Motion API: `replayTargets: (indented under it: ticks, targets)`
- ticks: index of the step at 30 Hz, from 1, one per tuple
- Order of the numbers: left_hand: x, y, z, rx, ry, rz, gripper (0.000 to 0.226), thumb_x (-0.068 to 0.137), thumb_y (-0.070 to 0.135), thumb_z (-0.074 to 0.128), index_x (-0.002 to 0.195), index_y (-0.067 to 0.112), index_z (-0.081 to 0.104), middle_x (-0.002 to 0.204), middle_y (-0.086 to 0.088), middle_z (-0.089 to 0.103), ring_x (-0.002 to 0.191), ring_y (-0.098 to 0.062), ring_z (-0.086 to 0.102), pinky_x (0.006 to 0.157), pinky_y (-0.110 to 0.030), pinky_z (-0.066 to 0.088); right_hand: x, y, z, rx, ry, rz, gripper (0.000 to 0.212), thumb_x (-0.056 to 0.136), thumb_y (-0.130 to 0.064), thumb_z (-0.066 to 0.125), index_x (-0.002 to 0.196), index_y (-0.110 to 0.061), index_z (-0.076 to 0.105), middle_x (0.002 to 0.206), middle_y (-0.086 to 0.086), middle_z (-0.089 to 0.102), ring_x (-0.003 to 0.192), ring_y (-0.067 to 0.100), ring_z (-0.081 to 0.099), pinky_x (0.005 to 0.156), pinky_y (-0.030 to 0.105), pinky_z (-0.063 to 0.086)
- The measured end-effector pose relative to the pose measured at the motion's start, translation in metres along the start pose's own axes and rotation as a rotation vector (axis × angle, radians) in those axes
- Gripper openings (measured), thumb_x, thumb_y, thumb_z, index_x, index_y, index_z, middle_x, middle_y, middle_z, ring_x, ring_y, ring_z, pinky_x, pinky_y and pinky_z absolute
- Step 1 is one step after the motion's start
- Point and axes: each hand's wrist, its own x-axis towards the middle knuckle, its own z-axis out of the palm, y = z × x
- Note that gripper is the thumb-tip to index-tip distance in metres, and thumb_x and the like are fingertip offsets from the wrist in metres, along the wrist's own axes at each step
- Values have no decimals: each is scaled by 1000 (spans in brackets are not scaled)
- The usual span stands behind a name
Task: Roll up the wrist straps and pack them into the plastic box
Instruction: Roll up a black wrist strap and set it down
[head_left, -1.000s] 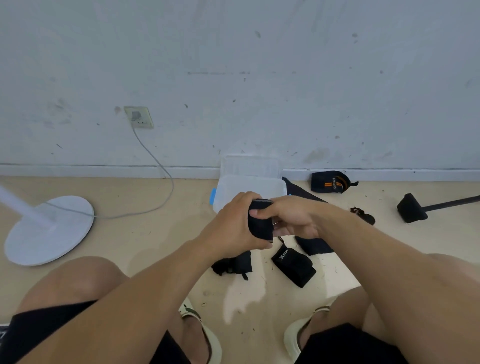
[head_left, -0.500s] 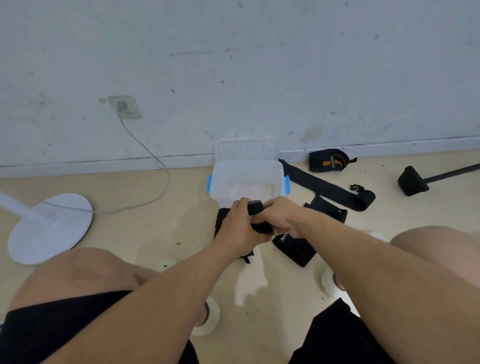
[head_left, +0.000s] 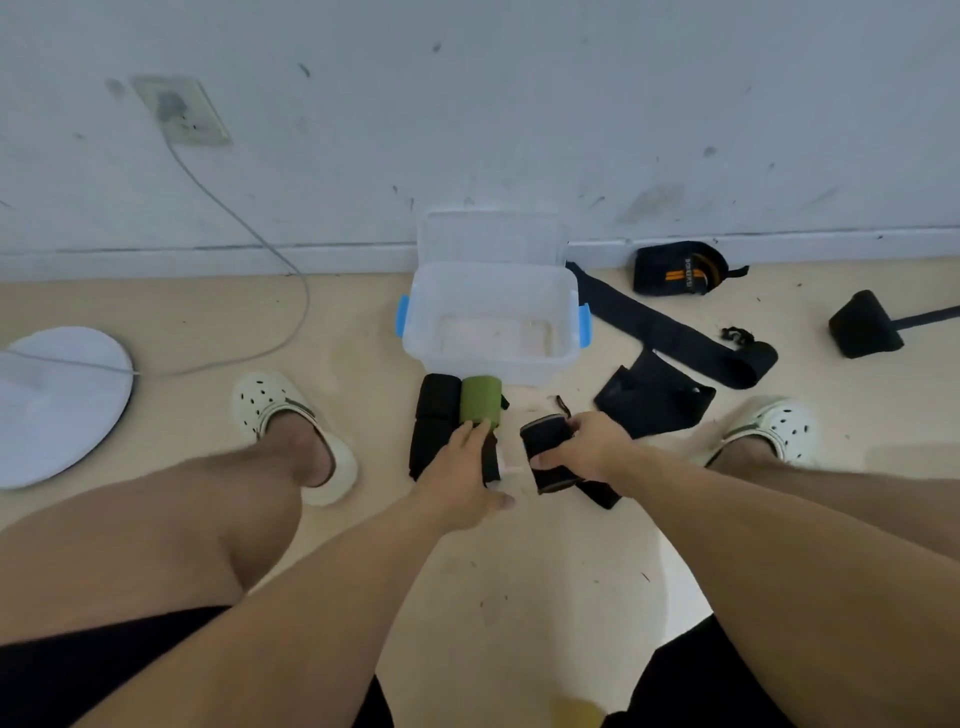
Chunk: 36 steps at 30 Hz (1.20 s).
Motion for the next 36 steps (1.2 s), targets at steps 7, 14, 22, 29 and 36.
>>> replayTargets:
  ticks: [7,14,22,29,36]
  targets:
    - [50,-64,8,330,-59,-85,100,97,41,67,165,36,-7,172,-5,-22,160,-32,-9,128,-46,18,70,34,8,236,170,106,50,76,-26,92,115,-18,62,98,0,69,98,24,71,92,38,58]
    - [89,-82,16,238,-174,-154,91,102,37,61,166,34,-3,174,-6,-15,160,-37,-3,127,-49,22,137,26,39,322,201,111,77,73,-25,95,136,-10,53,123,5,67,105,22,66,92,38,58]
    - [98,-66,29,465,-91,-208,86,100,35,64,165,38,9,172,-7,-3,151,-40,14,112,-49,44,171,27,74,413,295,124,63,85,-26,86,139,-6,60,129,10,68,106,22,62,89,30,50]
    - [100,-69,42,530,63,-224,87,97,30,69,164,37,14,168,-5,11,140,-34,29,100,-42,51,180,16,79,492,349,137,58,88,-31,83,138,-10,61,129,7,68,107,22,61,95,34,52]
    - [100,-68,44,483,122,-247,86,99,25,67,164,37,12,169,-4,11,140,-32,30,100,-40,50,182,12,83,466,313,126,64,86,-35,84,139,-11,60,131,8,67,118,27,63,97,36,54]
